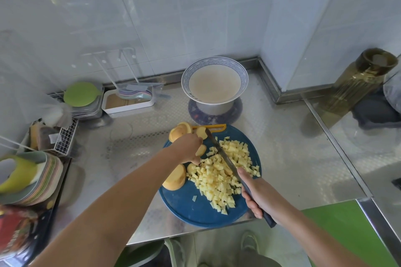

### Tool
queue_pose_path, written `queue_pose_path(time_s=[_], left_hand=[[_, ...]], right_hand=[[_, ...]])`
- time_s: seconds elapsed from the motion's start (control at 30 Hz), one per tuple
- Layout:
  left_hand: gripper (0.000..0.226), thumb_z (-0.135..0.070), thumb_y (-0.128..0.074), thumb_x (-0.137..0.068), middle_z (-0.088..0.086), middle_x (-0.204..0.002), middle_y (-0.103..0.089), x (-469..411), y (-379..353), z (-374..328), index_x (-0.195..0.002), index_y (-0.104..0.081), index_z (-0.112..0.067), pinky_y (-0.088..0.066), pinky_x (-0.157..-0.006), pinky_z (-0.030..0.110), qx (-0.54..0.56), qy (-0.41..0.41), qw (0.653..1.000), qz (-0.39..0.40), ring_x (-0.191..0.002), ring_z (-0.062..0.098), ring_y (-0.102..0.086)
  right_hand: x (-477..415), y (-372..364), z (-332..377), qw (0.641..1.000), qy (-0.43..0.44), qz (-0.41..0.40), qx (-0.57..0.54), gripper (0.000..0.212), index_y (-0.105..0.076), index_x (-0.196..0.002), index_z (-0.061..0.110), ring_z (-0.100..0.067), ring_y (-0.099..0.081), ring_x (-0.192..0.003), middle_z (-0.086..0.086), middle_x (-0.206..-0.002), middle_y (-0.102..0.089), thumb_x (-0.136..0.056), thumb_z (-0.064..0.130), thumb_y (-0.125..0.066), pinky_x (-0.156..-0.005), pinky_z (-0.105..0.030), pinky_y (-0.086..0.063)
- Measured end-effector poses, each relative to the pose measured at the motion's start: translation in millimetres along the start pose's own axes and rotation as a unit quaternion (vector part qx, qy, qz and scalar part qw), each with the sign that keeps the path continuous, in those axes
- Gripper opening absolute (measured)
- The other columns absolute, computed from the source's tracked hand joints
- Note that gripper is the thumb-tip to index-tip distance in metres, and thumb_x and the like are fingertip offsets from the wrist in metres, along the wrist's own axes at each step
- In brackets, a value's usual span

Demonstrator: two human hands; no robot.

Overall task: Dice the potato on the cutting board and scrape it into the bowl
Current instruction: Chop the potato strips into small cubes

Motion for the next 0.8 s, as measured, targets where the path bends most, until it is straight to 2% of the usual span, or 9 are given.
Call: queue_pose_path(time_s=[0.07,0.2,0.37,0.5,0.63,0.7,0.8], left_hand=[[0.044,-0.023,-0.058,-0.089,0.01,-0.11,-0.061,0.9,-0.1,0.8,-0.13,-0.052,-0.008,-0.042,-0.069,0.03,0.023,0.022,0.999,-0.014,-0.097,0.024,-0.058],[0.042,-0.009,-0.039,-0.101,0.008,-0.126,-0.059,10.7,-3.4,7.8,-0.142,-0.044,-0.016,-0.043,-0.083,0.027,0.07,0.032,0.996,-0.044,-0.109,0.023,-0.057],[0.043,-0.014,-0.039,-0.1,0.002,-0.133,-0.055,45.1,-0.1,23.3,-0.141,-0.045,-0.023,-0.043,-0.089,0.027,0.124,0.064,0.981,-0.132,-0.113,0.02,-0.055],[0.041,-0.016,-0.04,-0.099,0.008,-0.107,-0.067,66.3,-9.9,50.5,-0.137,-0.051,-0.029,-0.047,-0.081,0.03,0.18,0.13,0.963,-0.152,-0.092,0.023,-0.062],[0.037,-0.011,-0.044,-0.098,0.009,-0.121,-0.063,63.3,-11.6,49.5,-0.132,-0.057,-0.018,-0.047,-0.09,0.036,0.198,0.108,0.956,-0.188,-0.106,0.027,-0.059],[0.036,-0.01,-0.045,-0.097,0.009,-0.128,-0.058,55.2,-17.7,41.1,-0.13,-0.059,-0.016,-0.045,-0.092,0.032,0.201,0.091,0.956,-0.192,-0.111,0.027,-0.056],[0.036,-0.012,-0.047,-0.098,0.007,-0.131,-0.052,45.5,-29.6,33.7,-0.132,-0.057,-0.015,-0.035,-0.089,0.016,0.227,0.1,0.951,-0.184,-0.114,0.022,-0.053]], right_hand=[[0.8,0.6,1.6,1.0,-0.003,-0.004,-0.008,0.067,-0.043,-0.054,0.015,-0.016,-0.034,-0.035,-0.004,-0.045,-0.04,-0.086,0.073,-0.039,-0.039,-0.025,-0.033],[1.4,-1.4,5.2,1.0,-0.002,-0.006,-0.015,0.066,-0.042,-0.053,0.016,-0.016,-0.033,-0.035,-0.006,-0.045,-0.038,-0.086,0.073,-0.04,-0.038,-0.024,-0.03],[0.5,-6.1,10.0,1.0,0.018,0.0,-0.003,0.068,-0.042,-0.053,0.015,-0.017,-0.032,-0.035,-0.007,-0.046,-0.039,-0.091,0.071,-0.037,-0.038,-0.023,-0.032],[-0.5,-11.1,11.9,1.0,0.024,0.004,0.006,0.068,-0.042,-0.051,0.016,-0.018,-0.033,-0.036,-0.008,-0.046,-0.039,-0.09,0.072,-0.037,-0.039,-0.023,-0.032],[-2.8,-12.9,13.8,1.0,0.025,0.005,0.01,0.068,-0.042,-0.053,0.015,-0.018,-0.033,-0.037,-0.008,-0.047,-0.04,-0.089,0.072,-0.038,-0.038,-0.024,-0.032],[-4.3,-12.5,15.8,0.999,0.029,0.003,0.016,0.068,-0.042,-0.053,0.015,-0.018,-0.033,-0.036,-0.008,-0.046,-0.039,-0.09,0.072,-0.036,-0.039,-0.023,-0.032],[-6.0,-10.1,19.0,0.999,0.032,-0.002,0.016,0.068,-0.042,-0.052,0.014,-0.017,-0.033,-0.035,-0.008,-0.045,-0.039,-0.092,0.068,-0.034,-0.039,-0.021,-0.032]])
Point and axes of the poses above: each hand's wrist, its own x-axis away from the middle knuckle, its own y-axis out of the back of the hand, z = x × y, the point moved 6 cm from there along -x, towards the middle knuckle
